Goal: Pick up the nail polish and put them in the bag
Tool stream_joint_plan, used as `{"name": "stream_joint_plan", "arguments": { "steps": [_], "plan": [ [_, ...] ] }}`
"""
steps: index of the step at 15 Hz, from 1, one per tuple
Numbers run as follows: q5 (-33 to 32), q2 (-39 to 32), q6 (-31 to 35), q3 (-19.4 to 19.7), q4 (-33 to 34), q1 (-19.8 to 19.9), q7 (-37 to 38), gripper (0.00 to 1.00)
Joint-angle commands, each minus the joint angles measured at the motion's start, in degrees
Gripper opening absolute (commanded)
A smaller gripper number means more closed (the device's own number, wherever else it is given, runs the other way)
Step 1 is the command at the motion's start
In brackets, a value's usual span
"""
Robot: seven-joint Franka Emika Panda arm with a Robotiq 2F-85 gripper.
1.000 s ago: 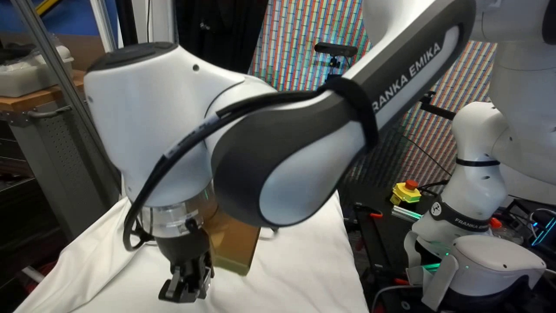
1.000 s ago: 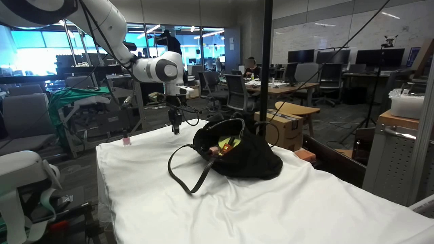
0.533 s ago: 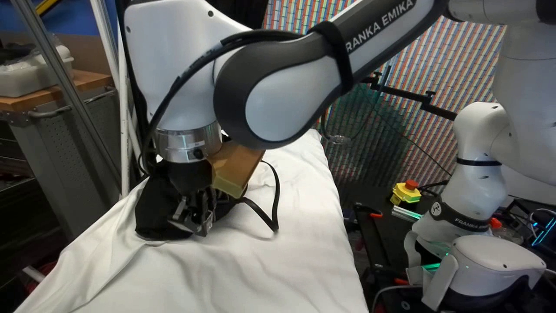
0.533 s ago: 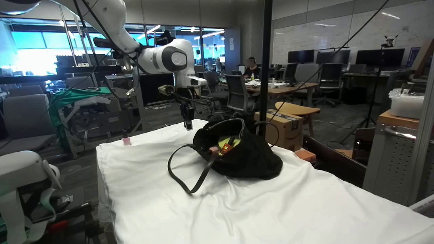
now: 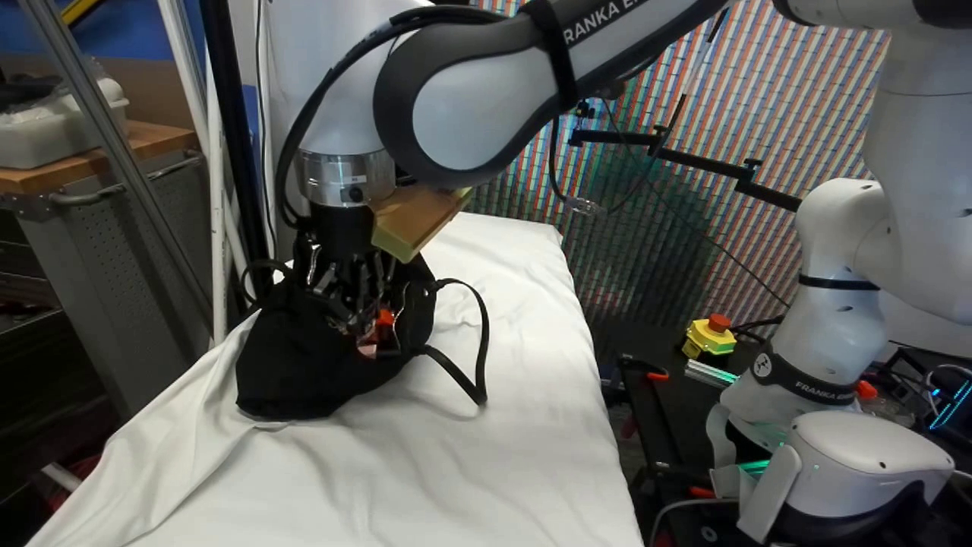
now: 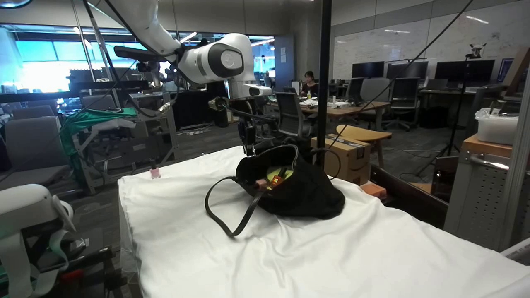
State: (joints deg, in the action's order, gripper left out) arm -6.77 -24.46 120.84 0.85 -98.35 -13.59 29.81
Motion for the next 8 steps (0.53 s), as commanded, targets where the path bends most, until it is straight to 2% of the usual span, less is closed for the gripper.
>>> {"name": "stream_joint_plan", "arguments": {
  "steps": [1, 8],
  "plan": [
    [-1.6, 0.6, 0.9, 1.2, 0.4, 1.4, 0.8, 0.2],
    [-1.7, -3.4, 1.9, 3.1, 5.2, 3.0, 3.4, 0.2]
  ]
}}
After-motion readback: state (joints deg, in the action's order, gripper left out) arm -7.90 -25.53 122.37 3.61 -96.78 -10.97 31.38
